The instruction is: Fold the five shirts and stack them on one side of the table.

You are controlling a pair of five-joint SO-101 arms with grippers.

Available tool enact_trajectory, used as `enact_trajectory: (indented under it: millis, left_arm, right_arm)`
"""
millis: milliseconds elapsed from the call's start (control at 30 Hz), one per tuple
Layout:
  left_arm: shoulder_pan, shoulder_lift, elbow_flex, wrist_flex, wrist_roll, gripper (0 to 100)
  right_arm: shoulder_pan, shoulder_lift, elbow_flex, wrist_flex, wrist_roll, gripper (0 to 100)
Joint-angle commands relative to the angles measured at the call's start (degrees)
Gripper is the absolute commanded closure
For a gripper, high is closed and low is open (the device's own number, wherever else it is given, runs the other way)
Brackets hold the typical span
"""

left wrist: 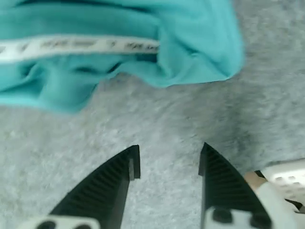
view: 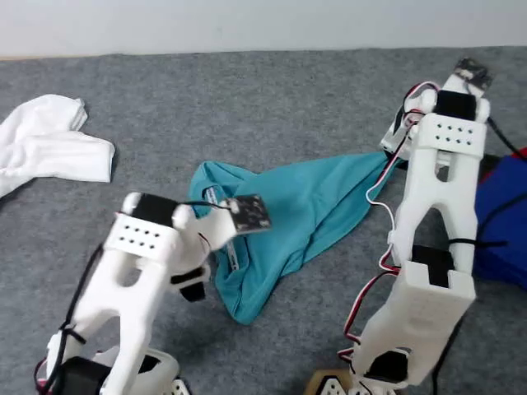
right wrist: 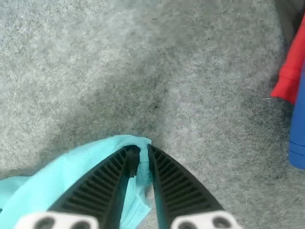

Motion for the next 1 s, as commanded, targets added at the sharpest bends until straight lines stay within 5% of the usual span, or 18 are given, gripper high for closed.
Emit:
enact_trajectory:
  millis: [0, 467, 967]
  left_arm:
    - [3.7, -1.7, 0.1, -1.4, 0.4, 77]
    - [17.7, -1.6, 6.4, -13.3, 6.9, 75]
    - [20.1, -1.5, 15.9, -26.5, 8.5, 75]
  right_arm:
    - [-1.4, -3.8, -2.5, 0.3, 0.3, 99.0]
    - [-1.5, -4.0, -2.5, 1.5, 0.1, 99.0]
    - [-1.6, -5.1, -2.6, 1.5, 0.1, 99.0]
